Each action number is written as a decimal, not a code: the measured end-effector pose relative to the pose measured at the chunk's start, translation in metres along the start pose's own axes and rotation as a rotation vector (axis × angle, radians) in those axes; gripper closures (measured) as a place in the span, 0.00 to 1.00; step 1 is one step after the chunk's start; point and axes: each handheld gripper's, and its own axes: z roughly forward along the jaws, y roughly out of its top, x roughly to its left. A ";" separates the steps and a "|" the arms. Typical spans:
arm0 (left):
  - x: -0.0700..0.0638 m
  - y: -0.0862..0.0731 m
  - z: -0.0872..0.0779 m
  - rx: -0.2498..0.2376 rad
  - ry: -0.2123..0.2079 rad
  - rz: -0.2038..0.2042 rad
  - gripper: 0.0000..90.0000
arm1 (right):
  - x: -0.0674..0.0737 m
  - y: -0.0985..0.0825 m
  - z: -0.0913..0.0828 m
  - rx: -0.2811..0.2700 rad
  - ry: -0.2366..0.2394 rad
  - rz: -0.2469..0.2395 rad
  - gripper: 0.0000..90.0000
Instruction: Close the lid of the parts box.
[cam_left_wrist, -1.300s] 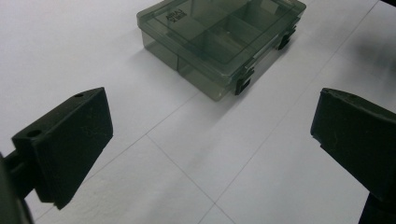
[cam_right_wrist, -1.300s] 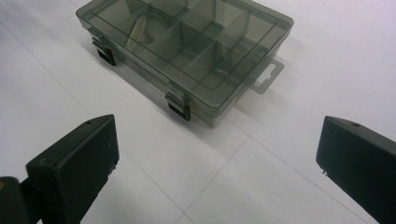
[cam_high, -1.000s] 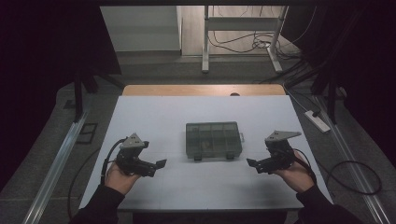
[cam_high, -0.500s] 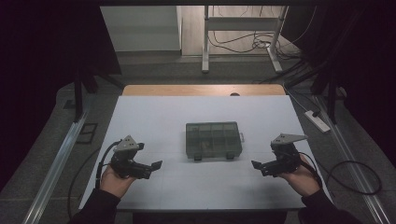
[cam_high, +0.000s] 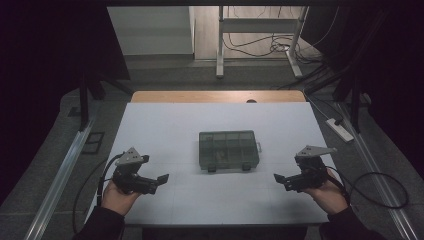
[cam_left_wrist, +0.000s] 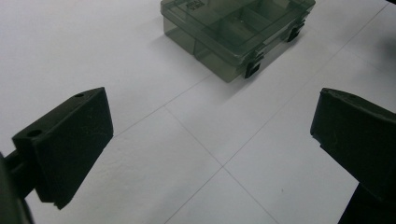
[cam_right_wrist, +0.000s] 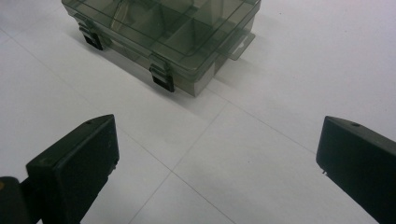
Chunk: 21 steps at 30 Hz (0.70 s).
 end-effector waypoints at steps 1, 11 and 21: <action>0.000 -0.001 -0.001 -0.001 0.001 -0.001 0.00 | 0.000 -0.001 -0.001 0.002 -0.001 -0.001 0.00; 0.001 -0.006 -0.007 -0.005 0.012 -0.014 0.00 | -0.002 -0.007 -0.007 -0.007 -0.011 0.015 0.00; 0.002 -0.011 -0.014 -0.008 0.028 -0.027 0.00 | -0.004 -0.014 -0.014 -0.015 -0.026 0.031 0.00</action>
